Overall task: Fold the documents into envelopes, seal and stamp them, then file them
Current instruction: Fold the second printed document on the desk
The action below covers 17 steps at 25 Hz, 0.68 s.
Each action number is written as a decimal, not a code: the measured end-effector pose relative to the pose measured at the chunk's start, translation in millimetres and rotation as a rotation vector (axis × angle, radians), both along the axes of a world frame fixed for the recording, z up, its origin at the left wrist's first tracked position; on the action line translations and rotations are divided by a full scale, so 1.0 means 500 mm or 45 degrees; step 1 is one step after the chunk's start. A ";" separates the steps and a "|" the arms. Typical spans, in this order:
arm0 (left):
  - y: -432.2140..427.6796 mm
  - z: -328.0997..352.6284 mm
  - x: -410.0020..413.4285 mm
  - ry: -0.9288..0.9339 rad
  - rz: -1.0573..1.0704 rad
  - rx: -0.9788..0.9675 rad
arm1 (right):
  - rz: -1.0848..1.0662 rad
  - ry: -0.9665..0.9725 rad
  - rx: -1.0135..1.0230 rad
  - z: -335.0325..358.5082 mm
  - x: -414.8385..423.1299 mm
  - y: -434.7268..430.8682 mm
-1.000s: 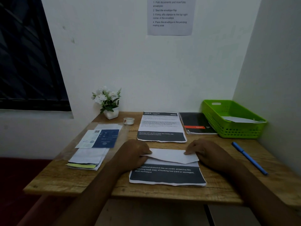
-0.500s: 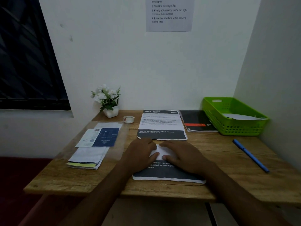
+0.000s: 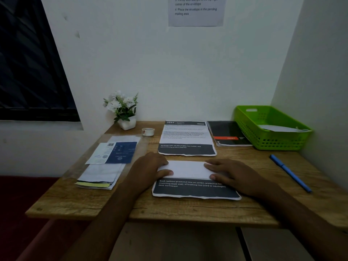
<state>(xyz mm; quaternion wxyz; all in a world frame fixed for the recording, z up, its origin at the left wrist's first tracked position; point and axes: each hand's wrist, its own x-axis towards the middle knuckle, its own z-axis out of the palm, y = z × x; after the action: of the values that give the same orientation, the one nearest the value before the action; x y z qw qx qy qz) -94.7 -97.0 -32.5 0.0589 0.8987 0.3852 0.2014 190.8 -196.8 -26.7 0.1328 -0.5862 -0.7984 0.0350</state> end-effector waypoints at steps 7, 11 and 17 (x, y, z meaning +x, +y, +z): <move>0.005 -0.005 -0.002 -0.010 0.020 -0.122 | -0.183 0.161 -0.232 0.043 0.046 -0.006; 0.009 -0.011 -0.005 -0.045 -0.022 -0.122 | -0.210 0.131 -0.438 0.071 0.048 0.024; 0.000 -0.005 0.000 -0.134 -0.081 -0.292 | -0.111 0.063 -0.528 0.092 0.037 0.031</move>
<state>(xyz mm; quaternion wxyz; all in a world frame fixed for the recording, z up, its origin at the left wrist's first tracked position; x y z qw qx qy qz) -94.8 -96.8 -35.0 0.1876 0.8861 0.3732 0.2009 209.1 -181.3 19.1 0.0304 -0.6340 -0.7444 0.2072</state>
